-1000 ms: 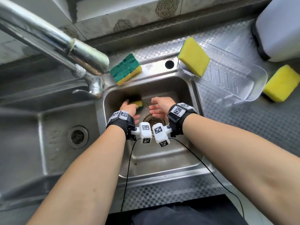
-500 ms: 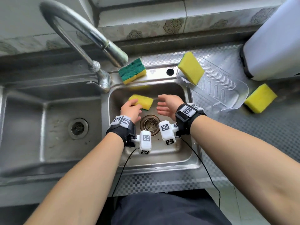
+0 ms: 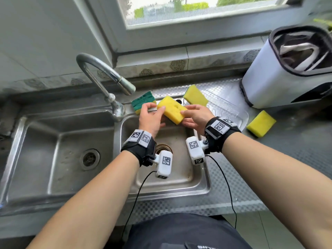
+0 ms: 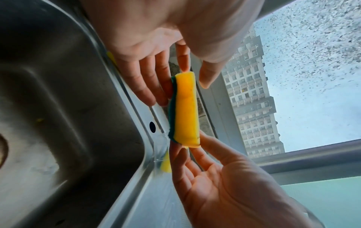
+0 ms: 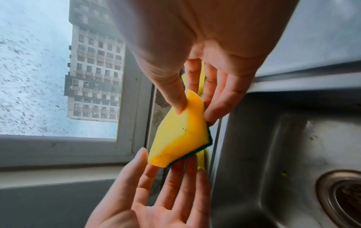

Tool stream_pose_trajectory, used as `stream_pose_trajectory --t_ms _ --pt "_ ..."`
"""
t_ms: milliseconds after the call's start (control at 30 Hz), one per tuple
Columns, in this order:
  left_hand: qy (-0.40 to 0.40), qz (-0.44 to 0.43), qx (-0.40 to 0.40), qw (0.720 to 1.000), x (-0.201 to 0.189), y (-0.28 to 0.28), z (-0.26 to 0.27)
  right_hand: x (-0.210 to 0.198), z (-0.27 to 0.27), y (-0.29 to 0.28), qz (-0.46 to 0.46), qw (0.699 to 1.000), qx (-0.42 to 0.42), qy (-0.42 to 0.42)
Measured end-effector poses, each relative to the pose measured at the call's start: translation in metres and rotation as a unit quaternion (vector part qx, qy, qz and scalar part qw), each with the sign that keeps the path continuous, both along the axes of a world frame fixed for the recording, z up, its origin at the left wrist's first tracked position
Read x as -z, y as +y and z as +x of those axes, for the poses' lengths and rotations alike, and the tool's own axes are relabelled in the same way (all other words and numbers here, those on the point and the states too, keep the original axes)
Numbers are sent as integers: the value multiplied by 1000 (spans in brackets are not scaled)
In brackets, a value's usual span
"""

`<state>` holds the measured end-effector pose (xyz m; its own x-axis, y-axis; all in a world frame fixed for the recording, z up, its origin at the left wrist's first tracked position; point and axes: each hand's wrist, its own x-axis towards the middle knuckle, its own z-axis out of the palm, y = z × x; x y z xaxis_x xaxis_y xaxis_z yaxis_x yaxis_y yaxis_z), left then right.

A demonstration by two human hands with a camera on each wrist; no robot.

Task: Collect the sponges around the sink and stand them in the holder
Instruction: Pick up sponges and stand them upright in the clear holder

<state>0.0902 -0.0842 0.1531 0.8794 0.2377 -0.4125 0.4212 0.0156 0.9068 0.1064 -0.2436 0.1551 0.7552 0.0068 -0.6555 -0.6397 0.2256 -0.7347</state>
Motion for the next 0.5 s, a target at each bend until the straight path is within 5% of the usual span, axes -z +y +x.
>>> stream_pose_trajectory --t_ms 233,500 --pt "-17 32 110 993 -11 -63 36 -10 5 -60 -2 990 141 -21" --pt "16 124 152 980 28 -110 79 16 21 -93 -42 974 224 1"
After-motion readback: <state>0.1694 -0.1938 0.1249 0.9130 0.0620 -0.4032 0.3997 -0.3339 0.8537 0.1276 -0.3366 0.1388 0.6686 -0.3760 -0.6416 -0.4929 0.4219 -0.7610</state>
